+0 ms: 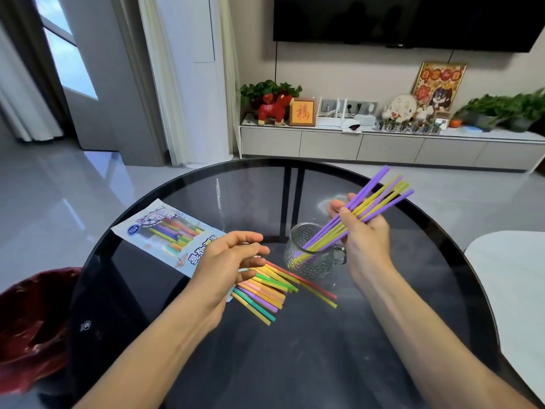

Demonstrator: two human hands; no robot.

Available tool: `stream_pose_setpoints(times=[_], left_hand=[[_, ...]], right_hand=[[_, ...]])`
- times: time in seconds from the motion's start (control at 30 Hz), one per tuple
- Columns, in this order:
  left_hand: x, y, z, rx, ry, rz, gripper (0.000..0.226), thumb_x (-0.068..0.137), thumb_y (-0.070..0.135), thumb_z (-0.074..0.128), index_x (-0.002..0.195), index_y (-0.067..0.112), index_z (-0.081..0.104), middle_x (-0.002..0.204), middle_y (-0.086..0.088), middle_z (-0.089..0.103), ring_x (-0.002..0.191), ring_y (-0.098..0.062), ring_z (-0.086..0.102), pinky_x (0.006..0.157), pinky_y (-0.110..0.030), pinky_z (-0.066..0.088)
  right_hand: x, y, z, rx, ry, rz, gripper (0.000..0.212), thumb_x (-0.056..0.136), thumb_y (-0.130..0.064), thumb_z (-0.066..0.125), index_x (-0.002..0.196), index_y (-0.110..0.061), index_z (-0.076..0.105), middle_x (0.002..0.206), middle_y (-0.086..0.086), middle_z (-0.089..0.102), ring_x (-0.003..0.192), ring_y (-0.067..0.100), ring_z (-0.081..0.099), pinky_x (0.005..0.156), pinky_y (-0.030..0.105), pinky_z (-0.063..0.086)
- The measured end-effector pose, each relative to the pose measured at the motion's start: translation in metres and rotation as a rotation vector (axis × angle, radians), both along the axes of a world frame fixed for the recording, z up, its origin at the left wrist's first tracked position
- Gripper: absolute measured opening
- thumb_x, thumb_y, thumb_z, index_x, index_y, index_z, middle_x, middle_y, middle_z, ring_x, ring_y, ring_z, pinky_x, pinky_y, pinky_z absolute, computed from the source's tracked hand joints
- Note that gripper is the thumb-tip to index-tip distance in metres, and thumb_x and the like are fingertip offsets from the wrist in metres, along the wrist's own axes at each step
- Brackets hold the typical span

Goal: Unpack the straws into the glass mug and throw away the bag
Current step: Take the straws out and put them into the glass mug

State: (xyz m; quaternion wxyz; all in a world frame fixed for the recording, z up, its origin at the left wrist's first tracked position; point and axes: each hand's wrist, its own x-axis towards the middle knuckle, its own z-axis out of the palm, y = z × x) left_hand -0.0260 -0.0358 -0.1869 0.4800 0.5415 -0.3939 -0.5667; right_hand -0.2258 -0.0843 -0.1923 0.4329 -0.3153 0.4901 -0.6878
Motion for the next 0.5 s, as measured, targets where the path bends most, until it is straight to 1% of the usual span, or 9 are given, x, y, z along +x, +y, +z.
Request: stream_pose_setpoints(times=[0.07, 0.13, 0.2, 0.27, 0.3, 0.33, 0.4, 0.47, 0.5], left_hand=[[0.001, -0.002, -0.002, -0.003, -0.024, 0.004, 0.013, 0.091, 0.010, 0.060, 0.098, 0.015, 0.070, 0.091, -0.007, 0.076, 0.079, -0.013, 0.069, 0.069, -0.025, 0.055], [0.003, -0.005, -0.006, -0.044, -0.146, 0.002, 0.012, 0.091, 0.012, 0.061, 0.095, 0.018, 0.070, 0.092, -0.006, 0.075, 0.078, -0.010, 0.068, 0.065, -0.022, 0.054], [0.007, -0.010, -0.014, -0.191, -0.515, -0.041, 0.009, 0.092, 0.018, 0.060, 0.096, 0.024, 0.066, 0.095, 0.000, 0.072, 0.085, -0.009, 0.067, 0.068, -0.024, 0.054], [0.011, -0.015, -0.026, -0.376, -1.016, -0.195, 0.019, 0.092, 0.026, 0.057, 0.110, 0.028, 0.061, 0.116, 0.007, 0.065, 0.107, -0.014, 0.059, 0.088, -0.033, 0.050], [0.012, -0.017, -0.033, -0.406, -1.191, -0.306, 0.031, 0.093, 0.031, 0.055, 0.123, 0.030, 0.055, 0.133, 0.006, 0.056, 0.123, -0.017, 0.049, 0.100, -0.039, 0.043], [0.013, -0.018, -0.040, -0.380, -1.301, -0.414, 0.043, 0.093, 0.036, 0.052, 0.135, 0.032, 0.046, 0.148, 0.004, 0.042, 0.137, -0.020, 0.035, 0.110, -0.044, 0.033], [0.014, -0.020, -0.048, -0.279, -1.394, -0.571, 0.054, 0.095, 0.044, 0.045, 0.146, 0.038, 0.029, 0.161, 0.003, 0.017, 0.148, -0.023, 0.011, 0.118, -0.049, 0.017], [0.017, -0.021, -0.051, -0.267, -1.427, -0.661, 0.054, 0.096, 0.049, 0.040, 0.147, 0.045, 0.024, 0.163, 0.004, 0.011, 0.150, -0.023, 0.004, 0.119, -0.051, 0.012], [0.020, -0.021, -0.050, -0.284, -1.436, -0.690, 0.054, 0.095, 0.052, 0.040, 0.147, 0.047, 0.024, 0.163, 0.004, 0.012, 0.150, -0.022, 0.004, 0.119, -0.051, 0.013]], right_hand=[[-0.003, 0.002, 0.000, 0.034, -0.050, 0.014, 0.025, 0.093, 0.004, 0.056, 0.083, -0.017, 0.066, 0.130, 0.012, 0.063, 0.104, 0.023, 0.070, 0.098, 0.039, 0.051], [-0.010, 0.004, 0.000, 0.069, -0.066, 0.061, 0.018, 0.090, 0.001, 0.062, 0.085, -0.016, 0.065, 0.113, 0.010, 0.069, 0.102, 0.022, 0.068, 0.094, 0.038, 0.051], [-0.020, 0.010, -0.005, 0.125, 0.001, 0.150, 0.005, 0.088, -0.004, 0.067, 0.088, -0.008, 0.065, 0.093, 0.009, 0.068, 0.091, 0.023, 0.065, 0.094, 0.038, 0.051], [-0.035, 0.018, -0.012, 0.266, 0.209, 0.214, 0.025, 0.083, -0.012, 0.074, 0.104, -0.001, 0.066, 0.093, 0.009, 0.066, 0.084, 0.020, 0.063, 0.089, 0.037, 0.054], [-0.044, 0.023, -0.013, 0.343, 0.354, 0.209, 0.036, 0.080, -0.016, 0.076, 0.111, -0.002, 0.064, 0.094, 0.007, 0.065, 0.082, 0.019, 0.062, 0.081, 0.035, 0.053], [-0.053, 0.029, -0.013, 0.398, 0.526, 0.203, 0.037, 0.079, -0.020, 0.077, 0.110, -0.002, 0.064, 0.092, 0.006, 0.064, 0.079, 0.019, 0.060, 0.073, 0.034, 0.050], [-0.063, 0.041, -0.016, 0.455, 0.861, 0.306, 0.030, 0.081, -0.024, 0.074, 0.091, 0.003, 0.067, 0.078, 0.007, 0.060, 0.069, 0.019, 0.054, 0.067, 0.032, 0.043], [-0.054, 0.054, -0.021, 0.517, 1.087, 0.480, 0.031, 0.083, -0.031, 0.071, 0.082, 0.000, 0.069, 0.067, 0.004, 0.061, 0.062, 0.019, 0.054, 0.064, 0.032, 0.044], [-0.043, 0.058, -0.025, 0.518, 1.151, 0.533, 0.030, 0.084, -0.034, 0.069, 0.082, -0.004, 0.071, 0.068, 0.002, 0.065, 0.064, 0.020, 0.058, 0.066, 0.033, 0.047]])
